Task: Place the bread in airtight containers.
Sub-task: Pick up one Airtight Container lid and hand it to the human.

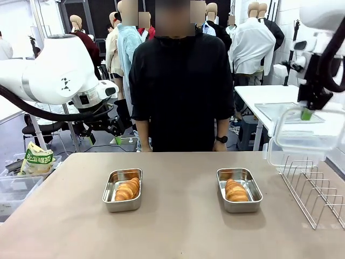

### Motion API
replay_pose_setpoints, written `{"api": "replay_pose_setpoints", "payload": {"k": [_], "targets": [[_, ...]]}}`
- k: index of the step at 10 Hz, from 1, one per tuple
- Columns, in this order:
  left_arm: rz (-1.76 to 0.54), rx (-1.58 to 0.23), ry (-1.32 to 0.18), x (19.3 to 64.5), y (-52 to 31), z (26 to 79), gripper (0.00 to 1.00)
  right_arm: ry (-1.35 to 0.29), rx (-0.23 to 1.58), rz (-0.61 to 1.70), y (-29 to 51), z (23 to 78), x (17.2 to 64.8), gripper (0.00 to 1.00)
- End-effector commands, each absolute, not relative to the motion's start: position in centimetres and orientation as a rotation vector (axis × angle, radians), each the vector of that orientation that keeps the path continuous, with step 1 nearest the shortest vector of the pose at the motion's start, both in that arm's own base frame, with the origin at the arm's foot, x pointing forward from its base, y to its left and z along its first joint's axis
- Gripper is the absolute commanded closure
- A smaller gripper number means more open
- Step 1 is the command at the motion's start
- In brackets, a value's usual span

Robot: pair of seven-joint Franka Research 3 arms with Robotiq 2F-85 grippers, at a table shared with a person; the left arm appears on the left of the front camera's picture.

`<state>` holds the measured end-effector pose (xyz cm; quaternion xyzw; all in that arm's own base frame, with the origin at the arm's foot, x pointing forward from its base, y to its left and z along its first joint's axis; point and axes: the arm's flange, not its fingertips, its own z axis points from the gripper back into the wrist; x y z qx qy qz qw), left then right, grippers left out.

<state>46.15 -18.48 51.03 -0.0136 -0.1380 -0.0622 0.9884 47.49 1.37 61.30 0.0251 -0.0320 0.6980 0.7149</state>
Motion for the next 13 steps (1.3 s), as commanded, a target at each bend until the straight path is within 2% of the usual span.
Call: {"api": "replay_pose_setpoints", "payload": {"k": [1, 3, 5, 7, 10, 11, 12, 13], "targets": [[-0.115, -0.011, -0.278, 46.1, -18.4, 51.2, 0.00, -0.084, -0.101, 1.703, 5.2, 65.7, 48.5, 1.00], [-0.115, -0.011, -0.278, 46.1, -18.4, 51.2, 0.00, -0.224, -0.333, 1.904, 10.0, 69.1, 49.5, 1.00], [-0.115, -0.011, -0.278, 46.1, -18.4, 51.2, 0.00, -0.400, -0.496, 2.064, 13.6, 70.2, 49.9, 1.00], [-0.115, -0.011, -0.278, 46.1, -18.4, 51.2, 0.00, -0.545, -0.472, 2.126, 14.5, 69.6, 51.0, 1.00], [-0.115, -0.011, -0.278, 46.1, -18.4, 51.2, 0.00, -0.809, -0.397, 2.085, 13.0, 68.9, 51.1, 1.00], [-0.115, -0.011, -0.278, 46.1, -18.4, 51.2, 0.00, -0.788, -0.380, 2.082, 12.6, 68.6, 51.5, 1.00], [-0.115, -0.011, -0.278, 46.1, -18.4, 51.2, 0.00, -0.687, -0.439, 2.074, 14.4, 69.4, 52.5, 1.00], [-0.115, -0.011, -0.278, 46.1, -18.4, 51.2, 0.00, -0.687, -0.439, 2.074, 14.4, 69.4, 52.5, 1.00]]}}
